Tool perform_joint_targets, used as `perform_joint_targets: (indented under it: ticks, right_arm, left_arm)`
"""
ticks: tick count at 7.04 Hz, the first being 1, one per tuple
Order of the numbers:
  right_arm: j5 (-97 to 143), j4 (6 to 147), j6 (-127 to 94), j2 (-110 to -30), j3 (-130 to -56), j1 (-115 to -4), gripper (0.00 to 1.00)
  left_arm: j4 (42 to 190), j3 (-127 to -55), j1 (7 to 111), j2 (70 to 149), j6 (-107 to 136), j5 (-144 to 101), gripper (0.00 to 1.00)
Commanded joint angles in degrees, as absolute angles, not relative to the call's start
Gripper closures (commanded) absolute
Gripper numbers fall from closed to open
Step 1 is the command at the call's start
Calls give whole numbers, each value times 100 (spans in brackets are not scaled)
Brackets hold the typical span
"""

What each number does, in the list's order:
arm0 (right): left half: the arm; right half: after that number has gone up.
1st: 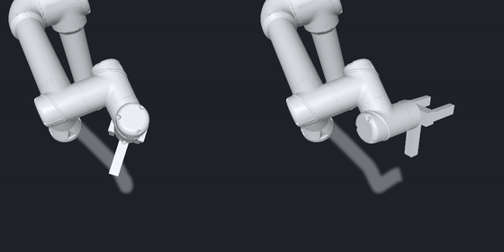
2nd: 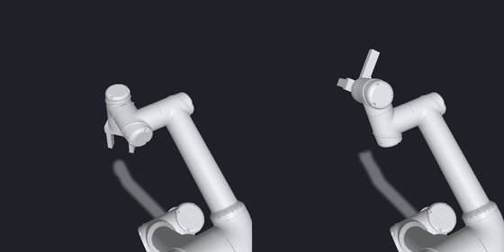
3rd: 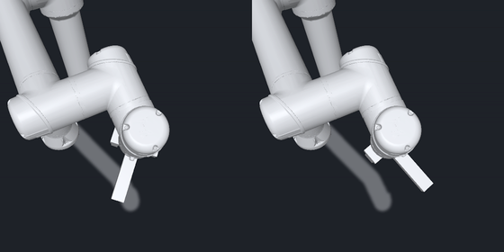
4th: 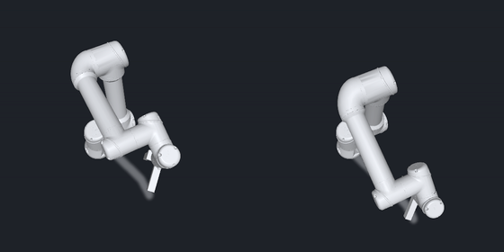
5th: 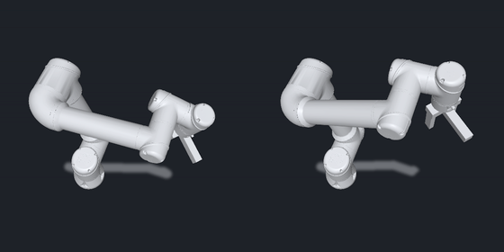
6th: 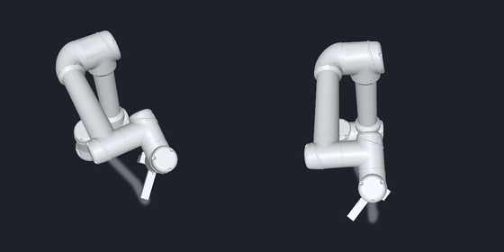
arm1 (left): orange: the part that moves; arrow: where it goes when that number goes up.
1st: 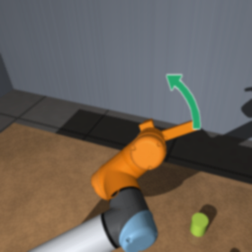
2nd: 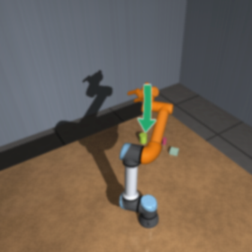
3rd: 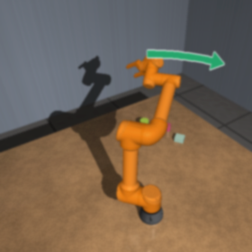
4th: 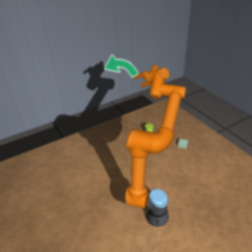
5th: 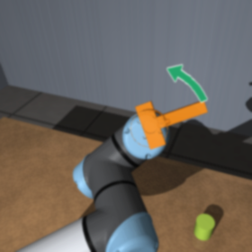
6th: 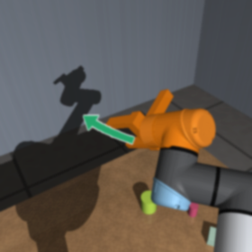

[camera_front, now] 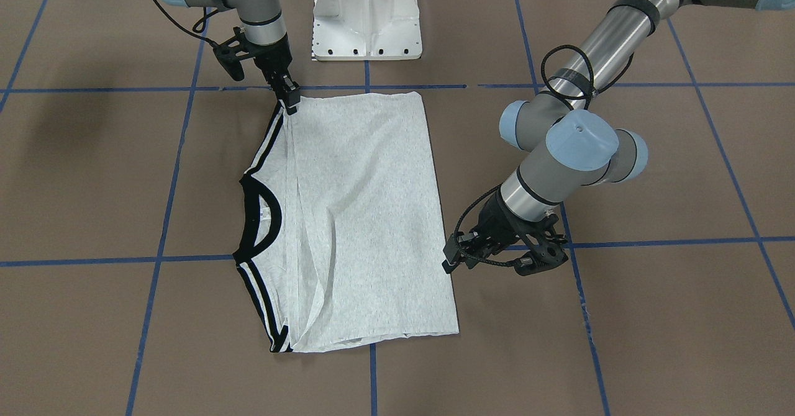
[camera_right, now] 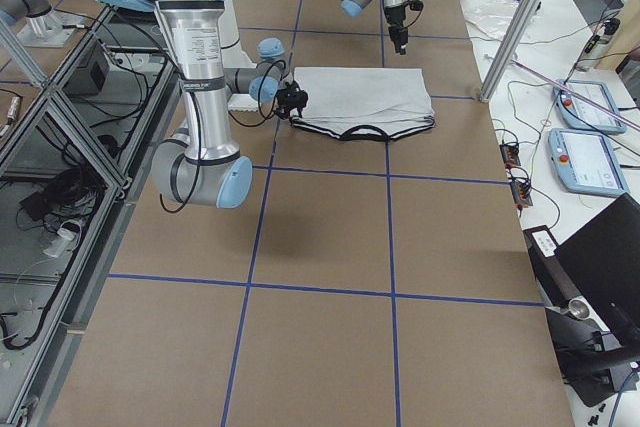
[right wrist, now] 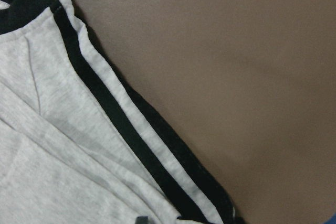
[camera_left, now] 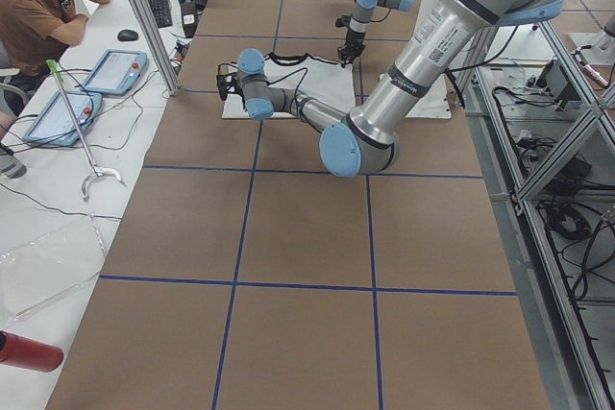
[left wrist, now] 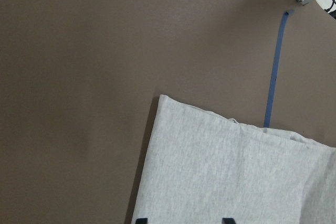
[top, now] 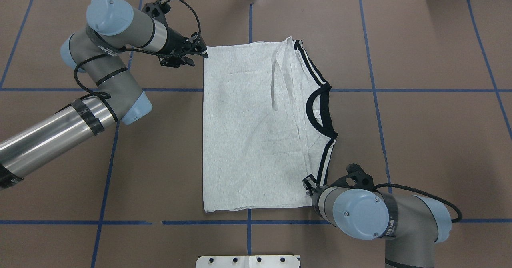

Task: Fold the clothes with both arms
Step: 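Move the left gripper to a near corner while the right grasps the other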

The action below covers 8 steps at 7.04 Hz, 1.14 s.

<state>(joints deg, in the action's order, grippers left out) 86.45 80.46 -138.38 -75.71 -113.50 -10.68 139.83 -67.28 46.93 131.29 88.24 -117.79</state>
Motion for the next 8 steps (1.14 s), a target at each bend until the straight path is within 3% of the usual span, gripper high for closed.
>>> perform_joint_targets:
  ticks: [1, 3, 5, 8]
  right_arm:
    - [8544, 8051, -14095, -7567, -11390, -1072, 100]
    - [8543, 8077, -14115, -7602, -11653, -1099, 100]
    - [8560, 8138, -14308, -7638, -11821, -1055, 100]
    - [8613, 8252, -14326, -7646, -11997, -950, 100]
  left_arm:
    - [13983, -6785, 4693, 13026, 8824, -11777, 44]
    - [13827, -7273, 4659, 12799, 9007, -11743, 44]
    - [13337, -8772, 4169, 11992, 9561, -11533, 44]
    - [11578, -10911, 2599, 11148, 10533, -10392, 44]
